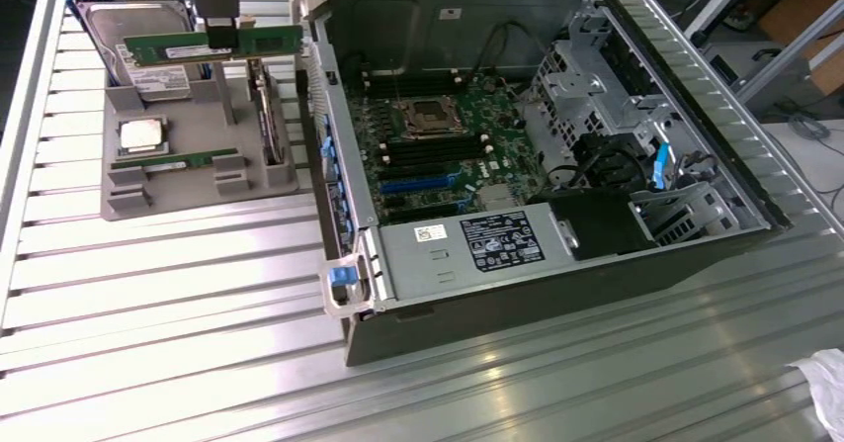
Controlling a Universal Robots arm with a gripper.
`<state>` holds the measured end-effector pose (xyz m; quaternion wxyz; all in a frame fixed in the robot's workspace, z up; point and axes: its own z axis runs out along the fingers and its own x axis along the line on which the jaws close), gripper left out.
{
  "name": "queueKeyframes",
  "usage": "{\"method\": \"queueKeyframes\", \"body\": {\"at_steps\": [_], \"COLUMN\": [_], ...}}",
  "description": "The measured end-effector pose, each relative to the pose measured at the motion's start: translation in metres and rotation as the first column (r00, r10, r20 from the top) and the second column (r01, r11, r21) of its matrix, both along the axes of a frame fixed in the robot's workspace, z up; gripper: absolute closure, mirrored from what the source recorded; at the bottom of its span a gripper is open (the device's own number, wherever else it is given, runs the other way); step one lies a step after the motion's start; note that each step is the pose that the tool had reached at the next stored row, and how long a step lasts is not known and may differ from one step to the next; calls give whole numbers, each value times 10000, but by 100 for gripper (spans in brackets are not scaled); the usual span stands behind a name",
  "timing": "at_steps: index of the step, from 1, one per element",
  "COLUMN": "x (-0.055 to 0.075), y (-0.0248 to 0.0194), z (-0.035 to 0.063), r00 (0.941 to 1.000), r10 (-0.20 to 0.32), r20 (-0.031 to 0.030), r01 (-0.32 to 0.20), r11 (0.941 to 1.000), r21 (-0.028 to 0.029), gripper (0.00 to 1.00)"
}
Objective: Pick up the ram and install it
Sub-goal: 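Pick up the ram and move it above insertion slot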
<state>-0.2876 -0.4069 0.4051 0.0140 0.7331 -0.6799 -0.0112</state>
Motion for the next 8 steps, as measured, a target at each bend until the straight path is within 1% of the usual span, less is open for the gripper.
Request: {"method": "queueKeyframes", "body": {"at_steps": [8], "x": [32], "y": [0], "z": [0], "r00": [10000], "r10": [1], "r20": [0], "r01": [-1], "r11": [10000], "r21": [0], "gripper": [87]}}
